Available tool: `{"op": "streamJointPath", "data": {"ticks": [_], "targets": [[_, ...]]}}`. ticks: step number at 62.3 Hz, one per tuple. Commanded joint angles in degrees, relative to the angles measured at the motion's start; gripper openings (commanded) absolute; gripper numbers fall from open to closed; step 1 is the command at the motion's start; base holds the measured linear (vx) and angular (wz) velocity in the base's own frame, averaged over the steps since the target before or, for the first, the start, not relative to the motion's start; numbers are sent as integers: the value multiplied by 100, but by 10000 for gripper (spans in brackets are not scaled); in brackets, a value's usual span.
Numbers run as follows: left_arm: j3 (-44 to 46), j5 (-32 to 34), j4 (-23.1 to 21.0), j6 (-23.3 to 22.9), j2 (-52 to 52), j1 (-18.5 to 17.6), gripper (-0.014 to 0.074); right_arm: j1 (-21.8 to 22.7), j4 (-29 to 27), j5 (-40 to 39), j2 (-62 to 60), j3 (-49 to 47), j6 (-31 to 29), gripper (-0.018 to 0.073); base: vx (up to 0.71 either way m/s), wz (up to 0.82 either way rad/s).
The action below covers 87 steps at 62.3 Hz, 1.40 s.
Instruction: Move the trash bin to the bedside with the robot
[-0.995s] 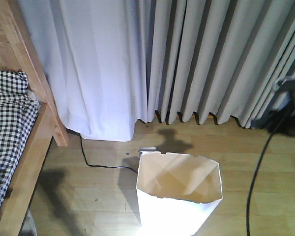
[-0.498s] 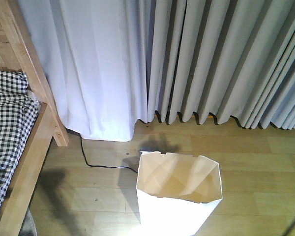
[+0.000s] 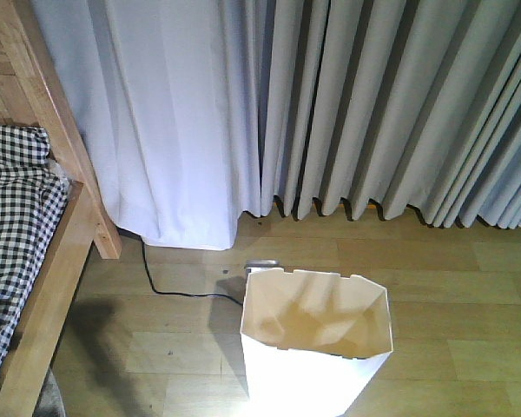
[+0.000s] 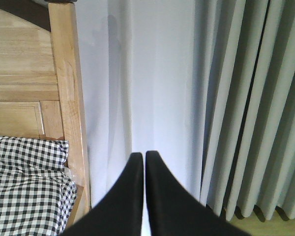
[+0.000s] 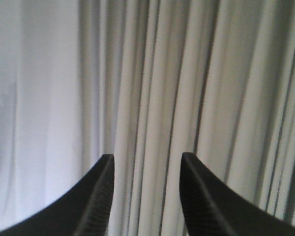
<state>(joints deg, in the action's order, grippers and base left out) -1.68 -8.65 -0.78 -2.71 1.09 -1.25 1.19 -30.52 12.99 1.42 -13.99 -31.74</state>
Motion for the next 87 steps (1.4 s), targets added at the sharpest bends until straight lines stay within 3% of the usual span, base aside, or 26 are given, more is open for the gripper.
{"op": "streamJointPath", "data": {"ticks": [1, 6, 12, 49, 68, 75, 87], "targets": [[-158, 446, -22, -52, 57, -31, -6, 9, 74, -420, 7, 117, 32, 270, 0, 0], [-158, 446, -22, -52, 57, -31, -6, 9, 54, -365, 7, 127, 46, 185, 0, 0], [-158, 446, -22, -52, 57, -31, -6, 9, -60, -108, 7, 134, 420, -20, 0, 0], [-158, 446, -22, -52, 57, -31, -6, 9, 65, 126, 7, 134, 505, -11, 0, 0], [-158, 446, -22, -52, 57, -31, -6, 9, 263, -497, 13, 134, 283, -11, 0, 0], [-158, 446, -22, -52, 57, -31, -6, 28, 802, -524, 26, 134, 559, -11, 0, 0], [-158, 446, -22, -52, 57, -31, -6, 85, 2680, -505, 26, 134, 2442, -11, 0, 0]]}}
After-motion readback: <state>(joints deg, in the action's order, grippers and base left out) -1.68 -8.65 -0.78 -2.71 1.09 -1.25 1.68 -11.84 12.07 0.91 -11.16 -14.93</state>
